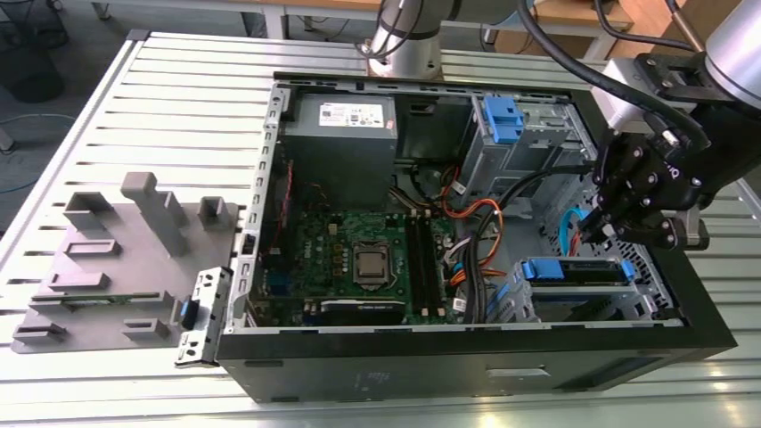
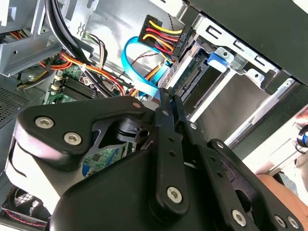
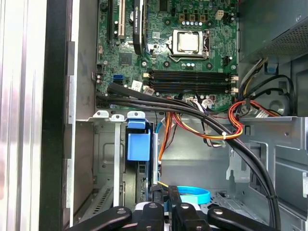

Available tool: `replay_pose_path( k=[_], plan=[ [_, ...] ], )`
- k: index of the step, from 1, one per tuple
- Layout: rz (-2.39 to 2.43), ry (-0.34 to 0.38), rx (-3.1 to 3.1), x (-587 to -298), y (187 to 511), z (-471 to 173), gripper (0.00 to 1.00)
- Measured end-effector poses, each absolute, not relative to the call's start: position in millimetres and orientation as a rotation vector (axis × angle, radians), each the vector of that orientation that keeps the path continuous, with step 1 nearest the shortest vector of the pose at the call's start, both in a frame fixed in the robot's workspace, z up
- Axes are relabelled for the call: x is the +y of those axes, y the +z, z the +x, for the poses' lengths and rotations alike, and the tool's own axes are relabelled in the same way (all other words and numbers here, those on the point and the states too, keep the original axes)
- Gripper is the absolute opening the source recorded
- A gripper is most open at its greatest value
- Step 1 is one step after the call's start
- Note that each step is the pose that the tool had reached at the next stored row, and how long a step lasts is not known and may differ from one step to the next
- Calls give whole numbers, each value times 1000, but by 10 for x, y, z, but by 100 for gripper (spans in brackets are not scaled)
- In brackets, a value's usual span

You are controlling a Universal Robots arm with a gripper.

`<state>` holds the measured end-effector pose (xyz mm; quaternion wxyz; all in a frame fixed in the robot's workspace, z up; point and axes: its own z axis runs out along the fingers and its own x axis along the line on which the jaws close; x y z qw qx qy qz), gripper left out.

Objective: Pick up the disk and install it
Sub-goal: 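Insert the first disk wire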

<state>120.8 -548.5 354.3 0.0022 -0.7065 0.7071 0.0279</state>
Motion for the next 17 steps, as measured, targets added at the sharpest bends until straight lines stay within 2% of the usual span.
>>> replay_pose_path(
  k=[17],
  plan=[
    [-2217,85,2217,-5487,3518,1207,16]
  ],
)
